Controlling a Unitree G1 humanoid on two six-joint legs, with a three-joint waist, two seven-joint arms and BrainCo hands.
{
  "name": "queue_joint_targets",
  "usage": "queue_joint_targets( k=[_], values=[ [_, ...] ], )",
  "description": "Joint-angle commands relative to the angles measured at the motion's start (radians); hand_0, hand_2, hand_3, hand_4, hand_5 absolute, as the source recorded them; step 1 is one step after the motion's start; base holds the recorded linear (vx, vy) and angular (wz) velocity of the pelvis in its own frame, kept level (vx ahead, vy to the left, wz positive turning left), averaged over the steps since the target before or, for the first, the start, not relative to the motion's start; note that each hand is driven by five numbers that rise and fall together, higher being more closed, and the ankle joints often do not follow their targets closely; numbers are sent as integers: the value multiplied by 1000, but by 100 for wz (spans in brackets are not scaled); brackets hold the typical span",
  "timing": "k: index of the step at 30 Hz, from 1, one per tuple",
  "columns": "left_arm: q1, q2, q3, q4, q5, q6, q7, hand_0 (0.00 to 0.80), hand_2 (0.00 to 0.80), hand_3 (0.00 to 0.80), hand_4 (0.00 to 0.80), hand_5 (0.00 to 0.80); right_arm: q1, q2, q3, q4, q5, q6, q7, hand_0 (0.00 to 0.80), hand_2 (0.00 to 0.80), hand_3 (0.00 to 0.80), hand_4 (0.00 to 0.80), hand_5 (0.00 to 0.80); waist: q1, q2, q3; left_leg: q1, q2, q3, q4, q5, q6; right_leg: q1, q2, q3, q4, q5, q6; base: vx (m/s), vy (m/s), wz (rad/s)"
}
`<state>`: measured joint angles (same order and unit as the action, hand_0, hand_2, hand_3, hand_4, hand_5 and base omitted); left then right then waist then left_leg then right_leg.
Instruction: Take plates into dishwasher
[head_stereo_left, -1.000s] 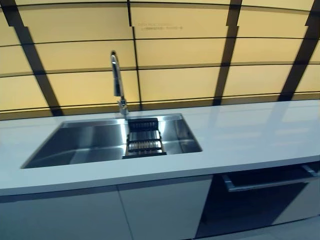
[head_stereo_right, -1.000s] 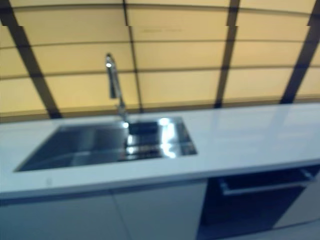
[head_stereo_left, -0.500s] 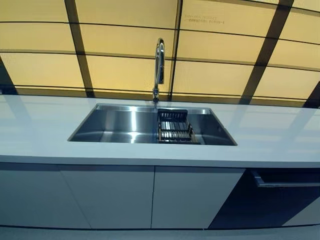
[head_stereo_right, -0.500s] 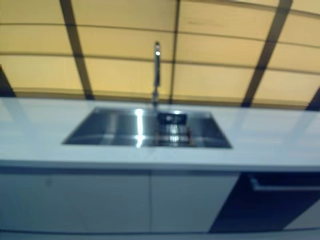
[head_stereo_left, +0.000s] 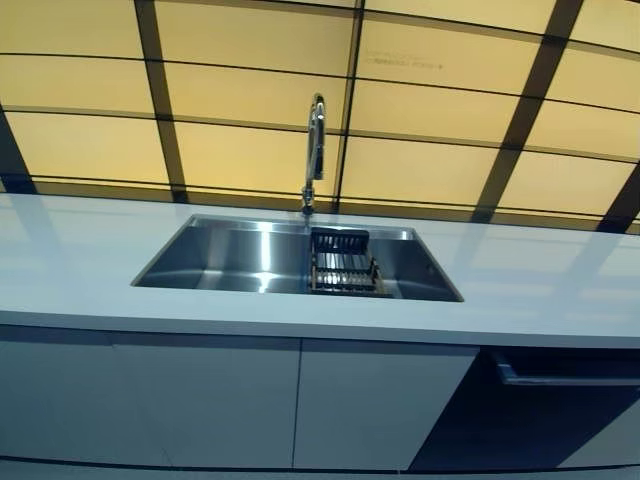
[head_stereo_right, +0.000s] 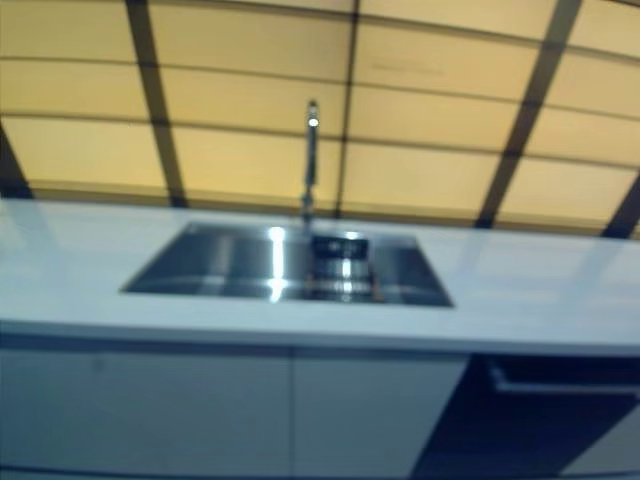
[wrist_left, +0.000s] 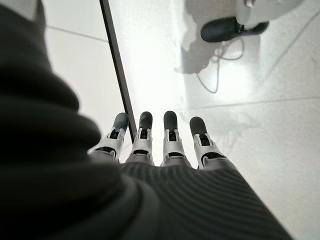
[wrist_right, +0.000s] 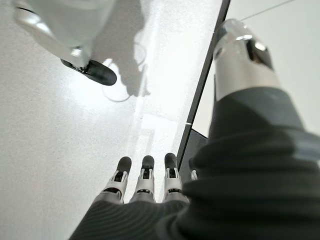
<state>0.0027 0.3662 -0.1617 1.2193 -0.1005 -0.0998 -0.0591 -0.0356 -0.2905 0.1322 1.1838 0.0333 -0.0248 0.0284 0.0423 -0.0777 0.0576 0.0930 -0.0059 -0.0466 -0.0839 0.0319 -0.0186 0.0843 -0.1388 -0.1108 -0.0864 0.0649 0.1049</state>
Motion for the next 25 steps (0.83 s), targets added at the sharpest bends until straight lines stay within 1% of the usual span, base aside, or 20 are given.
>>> queue_joint_targets(
  k=[1, 3, 5, 7, 9, 10, 12, 14, 18, 25],
  values=[
    [-50, -9, 17, -4, -23, -46, -22, 0, 0, 0, 0, 0, -28, -45, 22, 6, 11, -32, 20, 0, 0, 0, 0, 0, 7, 27, 19, -40, 41, 2, 37, -23, 19, -23, 63, 55, 59, -24, -41, -118, -241, -7],
    [-50, -24, 8, -21, -19, -45, -19, 0, 0, 0, 0, 0, -18, -48, 24, -3, 9, -26, 15, 0, 0, 0, 0, 0, 3, 31, 25, -60, 50, 1, 49, -6, 2, -17, 75, 49, 47, -24, -54, -120, -180, -8],
    [-53, -36, 0, -31, -6, -40, -19, 0, 0, 0, 0, 0, -13, -49, 25, -6, 20, -24, 5, 0, 0, 0, 0, 0, 2, 34, 30, -81, 51, -4, 65, 4, -7, -15, 80, 42, 42, -24, -63, -139, -123, 3],
    [-62, -56, -17, -16, 4, -42, -20, 0, 0, 0, 0, 0, -10, -52, 23, 14, 32, -37, 5, 0, 0, 0, 0, 0, -2, 34, 37, -103, 35, -11, 110, -8, -9, -14, 78, 28, 42, -25, -72, -131, -56, 17],
    [-63, -67, -15, 1, 2, -43, -25, 0, 0, 0, 0, 0, -16, -59, 17, 32, 27, -44, 17, 0, 0, 0, 0, 0, -4, 31, 37, -110, 12, -20, 157, -36, -4, -16, 75, 29, 43, -25, -76, -64, 19, 14],
    [-63, -69, -14, 5, 1, -42, -27, 0, 0, 0, 0, 0, -19, -60, 16, 35, 25, -41, 19, 0, 0, 0, 0, 0, -5, 31, 35, -107, 8, -21, 156, -39, -1, -17, 77, 32, 42, -24, -77, -38, 61, 12],
    [-62, -75, -17, 25, -6, -40, -34, 0, 0, 0, 0, 0, -21, -61, 16, 49, 26, -37, 34, 0, 0, 0, 0, 0, -12, 37, 28, -95, 11, 0, 131, -33, 3, -18, 81, 25, 44, -27, -75, -6, 79, 7],
    [-64, -77, -11, 42, -9, -38, -35, 0, 0, 0, 0, 0, -21, -56, 16, 67, 13, -36, 45, 0, 0, 0, 0, 0, -15, 41, 20, -74, 15, 10, 90, -22, 7, -13, 82, 26, 41, -28, -71, 38, 72, 3],
    [-57, -76, -8, 56, 2, -35, -32, 0, 0, 0, 0, 0, -6, -38, 15, 77, 4, -31, 57, 0, 0, 0, 0, 0, -15, 43, 5, -43, 15, 16, 25, 0, 10, -4, 81, 18, 35, -26, -58, 40, 51, -1],
    [-59, -66, -6, 62, 21, -39, -41, 0, 0, 0, 0, 0, 6, -21, 12, 76, 9, -29, 47, 0, 0, 0, 0, 0, -17, 42, -2, -32, 14, 35, -3, 4, 13, -2, 76, -6, 27, -22, -47, 4, 5, 0]
  ],
)
